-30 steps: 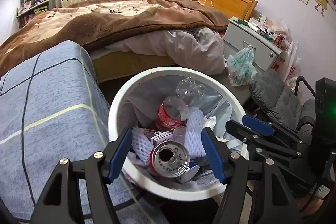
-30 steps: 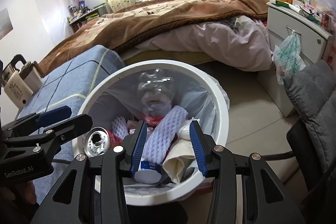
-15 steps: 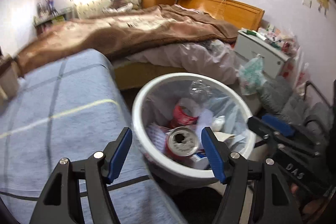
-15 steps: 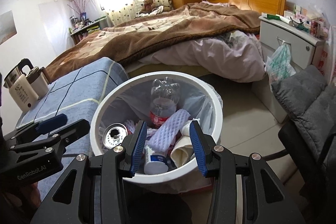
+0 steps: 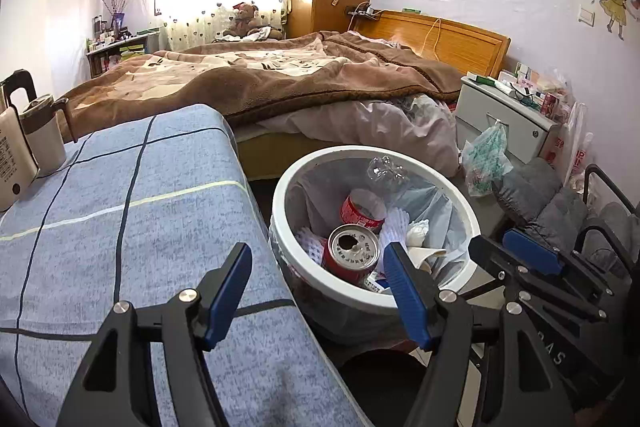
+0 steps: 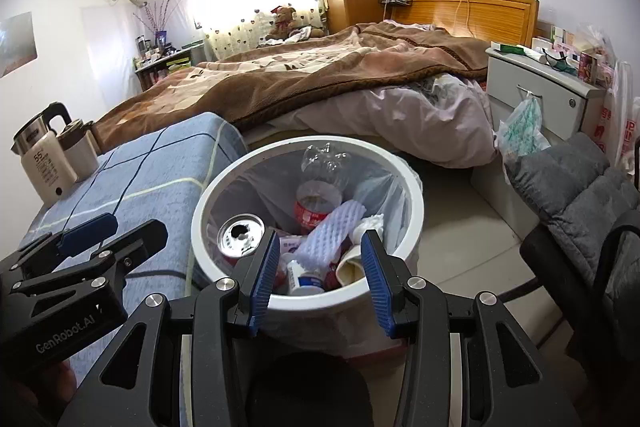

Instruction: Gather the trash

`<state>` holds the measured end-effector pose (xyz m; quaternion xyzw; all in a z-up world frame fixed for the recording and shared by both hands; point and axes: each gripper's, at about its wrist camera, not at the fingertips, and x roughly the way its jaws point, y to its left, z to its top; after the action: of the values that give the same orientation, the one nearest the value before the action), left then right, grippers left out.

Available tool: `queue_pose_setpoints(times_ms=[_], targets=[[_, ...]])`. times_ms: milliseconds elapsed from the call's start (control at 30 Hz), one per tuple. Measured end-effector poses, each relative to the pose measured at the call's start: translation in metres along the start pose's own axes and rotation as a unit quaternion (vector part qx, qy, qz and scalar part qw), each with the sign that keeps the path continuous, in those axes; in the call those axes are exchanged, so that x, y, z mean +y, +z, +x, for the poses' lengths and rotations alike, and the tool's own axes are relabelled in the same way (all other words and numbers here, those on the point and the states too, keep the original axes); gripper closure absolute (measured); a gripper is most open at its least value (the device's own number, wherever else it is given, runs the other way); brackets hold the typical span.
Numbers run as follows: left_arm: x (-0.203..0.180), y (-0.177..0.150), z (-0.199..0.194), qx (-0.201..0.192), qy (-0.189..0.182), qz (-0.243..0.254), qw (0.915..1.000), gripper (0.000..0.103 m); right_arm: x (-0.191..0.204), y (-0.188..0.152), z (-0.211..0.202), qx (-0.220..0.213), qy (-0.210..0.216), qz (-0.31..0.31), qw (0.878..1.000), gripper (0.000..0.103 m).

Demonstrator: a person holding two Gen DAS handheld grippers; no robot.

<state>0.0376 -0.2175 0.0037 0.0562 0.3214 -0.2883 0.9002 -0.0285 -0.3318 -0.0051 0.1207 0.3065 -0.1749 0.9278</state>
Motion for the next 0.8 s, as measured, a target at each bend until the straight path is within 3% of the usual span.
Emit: queue_pose_setpoints(times_ms=[300,800], targets=[[-0.007,-0.012,-0.004,-0.008,0.043,0.017,0.9989,0.033,-0.003,-0.008,-0.005,-0.008,-0.008,0.01,1.0,0.06],[-0.004,-0.015,-0.005,-0.011,0.036,0.0,0.9993,0.033,-0.003,-0.015,-0.004,-0.005,-0.005,0.016,1.0,0.06]])
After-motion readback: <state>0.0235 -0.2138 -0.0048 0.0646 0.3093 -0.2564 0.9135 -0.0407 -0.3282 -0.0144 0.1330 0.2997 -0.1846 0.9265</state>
